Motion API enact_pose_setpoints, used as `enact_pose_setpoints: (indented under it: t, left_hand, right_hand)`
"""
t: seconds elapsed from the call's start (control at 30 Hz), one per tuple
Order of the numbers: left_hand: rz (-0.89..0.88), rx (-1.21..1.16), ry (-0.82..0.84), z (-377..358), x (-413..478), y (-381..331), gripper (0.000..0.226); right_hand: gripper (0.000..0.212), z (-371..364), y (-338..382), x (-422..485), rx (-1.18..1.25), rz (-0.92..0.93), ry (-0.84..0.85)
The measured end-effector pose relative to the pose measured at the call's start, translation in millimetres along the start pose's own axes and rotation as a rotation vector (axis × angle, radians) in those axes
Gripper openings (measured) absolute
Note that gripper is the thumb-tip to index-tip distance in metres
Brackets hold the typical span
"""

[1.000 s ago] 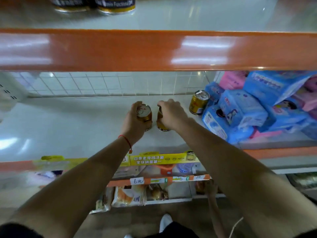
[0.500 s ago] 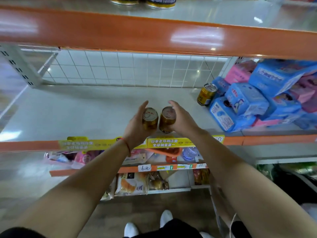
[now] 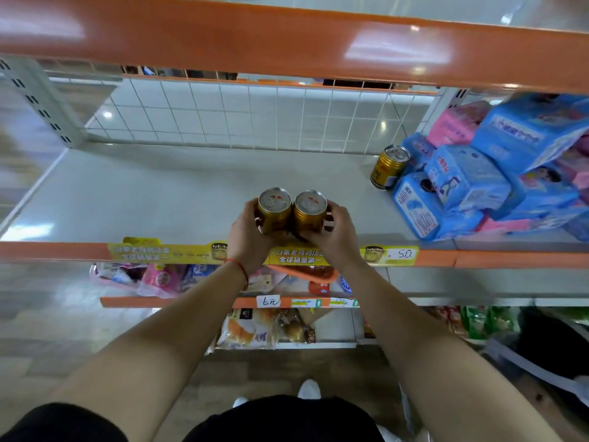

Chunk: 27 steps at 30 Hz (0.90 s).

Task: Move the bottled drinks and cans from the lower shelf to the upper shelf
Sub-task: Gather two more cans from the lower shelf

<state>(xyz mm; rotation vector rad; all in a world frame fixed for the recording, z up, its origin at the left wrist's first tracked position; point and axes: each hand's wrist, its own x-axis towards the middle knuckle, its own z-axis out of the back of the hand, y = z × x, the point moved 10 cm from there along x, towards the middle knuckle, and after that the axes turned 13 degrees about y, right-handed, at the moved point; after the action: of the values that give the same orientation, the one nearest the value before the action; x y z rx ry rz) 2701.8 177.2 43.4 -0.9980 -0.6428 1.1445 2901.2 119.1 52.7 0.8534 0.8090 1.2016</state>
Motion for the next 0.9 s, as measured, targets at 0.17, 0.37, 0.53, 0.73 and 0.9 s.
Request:
enact_pose_setpoints:
  t: [0.17,0.37,0.53,0.73,0.9]
  left_hand:
    - [-0.027,-0.033,0.051,-1.3,4.4,5.9,0.086]
    - [-0.027,-0.088,0.140,-2.6,6.6,5.7,0.089]
    - [-0.068,-0.064,0.081,1.4,3.9,7.5,0.082]
    - [-0.035,-0.056,0.078,-1.9,9.1,2.5,0.088]
    - [0.004,0.007,0.124,2.6,16.3,6.6,0.082]
  right_hand:
    - [0.076,-6.9,-2.1,7.0,-0.036,0.027,0.174]
    - [0.075,-4.5,-5.3,7.5,-0.011,0.009,0.182]
    - [0.076,-5.8,2.4,3.8,-0.026,0.026,0.050]
    - [0.083,-5.0,0.9,11.5,-0.118,0.018,0.191]
    - [0.074,-5.3,-1.6,13.1,-0.142,0.005,0.260]
